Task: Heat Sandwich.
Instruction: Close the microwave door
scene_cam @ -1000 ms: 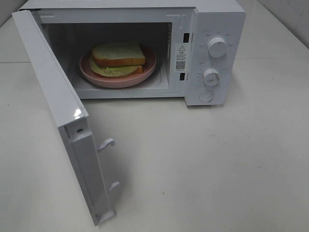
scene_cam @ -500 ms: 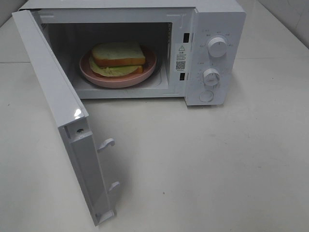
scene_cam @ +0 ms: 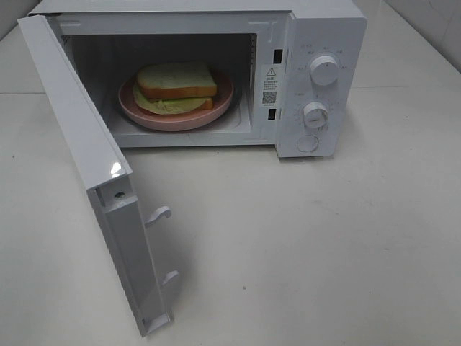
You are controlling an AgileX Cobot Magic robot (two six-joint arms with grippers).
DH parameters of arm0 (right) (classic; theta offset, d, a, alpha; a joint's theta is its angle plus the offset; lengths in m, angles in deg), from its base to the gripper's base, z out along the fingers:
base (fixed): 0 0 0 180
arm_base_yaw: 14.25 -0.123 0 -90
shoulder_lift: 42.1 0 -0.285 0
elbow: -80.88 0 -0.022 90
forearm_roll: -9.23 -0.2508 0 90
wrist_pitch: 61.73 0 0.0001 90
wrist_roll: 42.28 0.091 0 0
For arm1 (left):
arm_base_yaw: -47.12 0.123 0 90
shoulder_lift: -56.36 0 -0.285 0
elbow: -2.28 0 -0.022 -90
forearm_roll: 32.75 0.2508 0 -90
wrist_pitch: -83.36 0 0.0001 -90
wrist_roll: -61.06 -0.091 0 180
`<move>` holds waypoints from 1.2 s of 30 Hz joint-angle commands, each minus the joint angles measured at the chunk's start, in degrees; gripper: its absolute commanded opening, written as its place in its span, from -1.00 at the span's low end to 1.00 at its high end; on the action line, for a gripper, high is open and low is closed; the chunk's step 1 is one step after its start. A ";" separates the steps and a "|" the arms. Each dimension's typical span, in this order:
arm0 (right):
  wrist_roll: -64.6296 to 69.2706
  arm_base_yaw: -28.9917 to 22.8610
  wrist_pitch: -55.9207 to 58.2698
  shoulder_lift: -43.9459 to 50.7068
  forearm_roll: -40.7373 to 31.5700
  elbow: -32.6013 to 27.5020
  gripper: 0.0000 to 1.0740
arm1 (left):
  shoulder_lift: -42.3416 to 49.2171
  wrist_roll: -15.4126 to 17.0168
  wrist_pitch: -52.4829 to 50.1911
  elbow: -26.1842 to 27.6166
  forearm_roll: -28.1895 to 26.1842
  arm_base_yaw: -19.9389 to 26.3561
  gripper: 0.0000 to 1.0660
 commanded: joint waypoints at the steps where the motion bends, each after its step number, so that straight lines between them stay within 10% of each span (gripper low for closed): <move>1: -0.46 0.40 -0.34 1.66 -0.23 -0.11 0.41 | 0.92 0.17 -0.74 -0.06 0.23 0.06 0.81; 23: -0.46 0.40 -0.34 1.66 -0.23 -0.11 0.41 | 0.92 0.57 -0.92 -0.06 0.00 0.06 0.80; 36: -0.46 0.40 -0.34 1.66 -0.23 -0.11 0.39 | -10.49 0.40 -11.06 2.12 0.29 0.06 0.37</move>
